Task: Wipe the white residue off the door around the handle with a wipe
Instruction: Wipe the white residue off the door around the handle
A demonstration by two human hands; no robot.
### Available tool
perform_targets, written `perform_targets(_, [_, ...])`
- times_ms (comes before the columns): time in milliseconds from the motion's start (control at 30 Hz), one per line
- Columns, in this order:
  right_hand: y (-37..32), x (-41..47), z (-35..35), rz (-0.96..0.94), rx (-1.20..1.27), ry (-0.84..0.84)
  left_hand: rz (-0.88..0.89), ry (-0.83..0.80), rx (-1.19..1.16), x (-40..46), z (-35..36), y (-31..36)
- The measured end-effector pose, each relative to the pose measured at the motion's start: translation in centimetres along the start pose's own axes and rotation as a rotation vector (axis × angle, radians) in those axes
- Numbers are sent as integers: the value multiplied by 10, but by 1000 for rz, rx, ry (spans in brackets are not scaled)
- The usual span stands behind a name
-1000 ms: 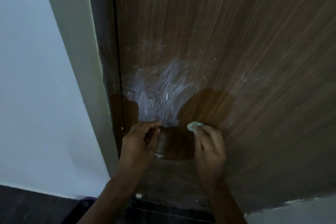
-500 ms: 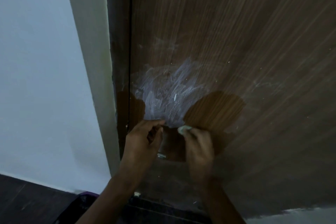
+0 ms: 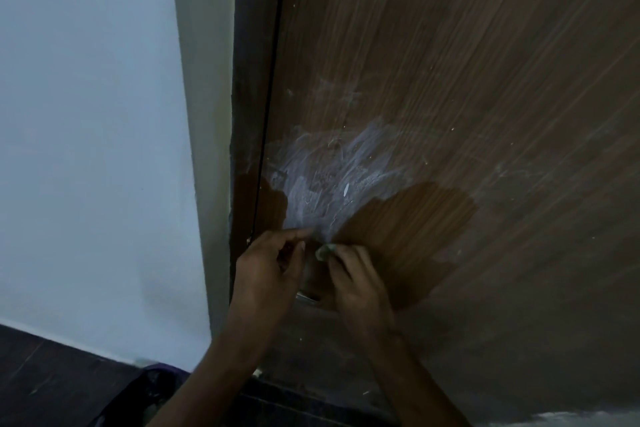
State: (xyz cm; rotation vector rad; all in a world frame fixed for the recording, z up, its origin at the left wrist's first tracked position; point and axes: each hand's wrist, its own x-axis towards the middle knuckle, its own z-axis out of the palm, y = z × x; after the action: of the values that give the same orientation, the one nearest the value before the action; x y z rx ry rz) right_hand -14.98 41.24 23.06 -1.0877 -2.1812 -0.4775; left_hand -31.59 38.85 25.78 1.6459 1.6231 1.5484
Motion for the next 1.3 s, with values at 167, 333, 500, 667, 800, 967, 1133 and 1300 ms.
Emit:
perform_targets(167, [10,12,-3,86,91,163,-101,25,44,-6,-10,-10])
perform_targets(333, [-4,12,12,30,35,60,-143,17,58,-7,-14,-15])
perform_targets(500, [-16,13,17,-15,-2,-4,-160,26,62,-8,-16,-20])
perform_targets(667, [-14,12,11,154,16,187,-154,49,66,-11,-22,-25])
perform_targets(800, [-37,21,34,61,-39,63,-144,67,86,-7,-22,-24])
perform_targets(967, [-54,43,49,57,24,100,-145,89,80,-3,-25,-20])
perform_targets(1133, [-28,5,32,244,-54,230,-191,119,42,-4,-32,-22])
perform_targets(1300, [-48,34,38,199,-35,189,-165,94,62,-2,-27,-21])
